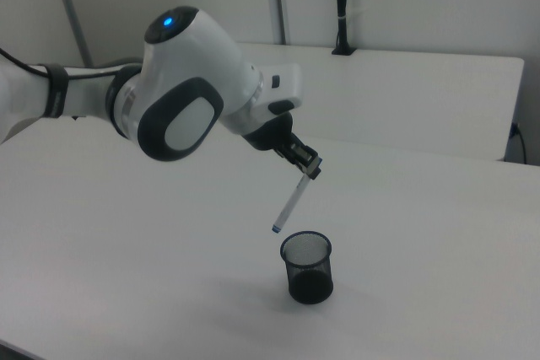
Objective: Insert the marker
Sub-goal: 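Tilt the marker upright and lower it into the cup opening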
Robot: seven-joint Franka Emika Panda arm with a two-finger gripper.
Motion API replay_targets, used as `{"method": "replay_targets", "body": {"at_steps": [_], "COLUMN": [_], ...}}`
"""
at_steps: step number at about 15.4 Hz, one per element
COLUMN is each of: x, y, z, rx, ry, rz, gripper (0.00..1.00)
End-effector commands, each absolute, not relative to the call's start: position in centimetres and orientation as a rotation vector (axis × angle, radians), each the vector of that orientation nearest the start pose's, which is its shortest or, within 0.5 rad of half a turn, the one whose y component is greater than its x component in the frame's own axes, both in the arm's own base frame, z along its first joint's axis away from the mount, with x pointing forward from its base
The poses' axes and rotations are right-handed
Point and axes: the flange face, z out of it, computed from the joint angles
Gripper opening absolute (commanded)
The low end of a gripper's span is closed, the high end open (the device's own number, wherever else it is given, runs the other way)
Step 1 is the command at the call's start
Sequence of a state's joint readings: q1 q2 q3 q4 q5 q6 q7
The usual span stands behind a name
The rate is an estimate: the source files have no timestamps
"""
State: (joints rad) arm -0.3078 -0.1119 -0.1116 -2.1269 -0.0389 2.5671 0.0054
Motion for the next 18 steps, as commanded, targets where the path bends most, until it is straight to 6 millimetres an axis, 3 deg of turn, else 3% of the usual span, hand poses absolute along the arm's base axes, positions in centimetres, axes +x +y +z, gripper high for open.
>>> {"method": "replay_targets", "body": {"at_steps": [1,11,15,18], "x": [49.7,51.5,51.1,50.9], "y": [-21.8,-23.7,-24.5,-24.9], "z": [49.7,45.7,45.5,45.6], "rx": [-3.095,-3.084,-3.088,-3.087], "ry": [0.565,0.586,0.606,0.618], "rz": [-0.97,-1.079,-1.073,-1.078], "gripper": [0.14,0.14,0.15,0.33]}}
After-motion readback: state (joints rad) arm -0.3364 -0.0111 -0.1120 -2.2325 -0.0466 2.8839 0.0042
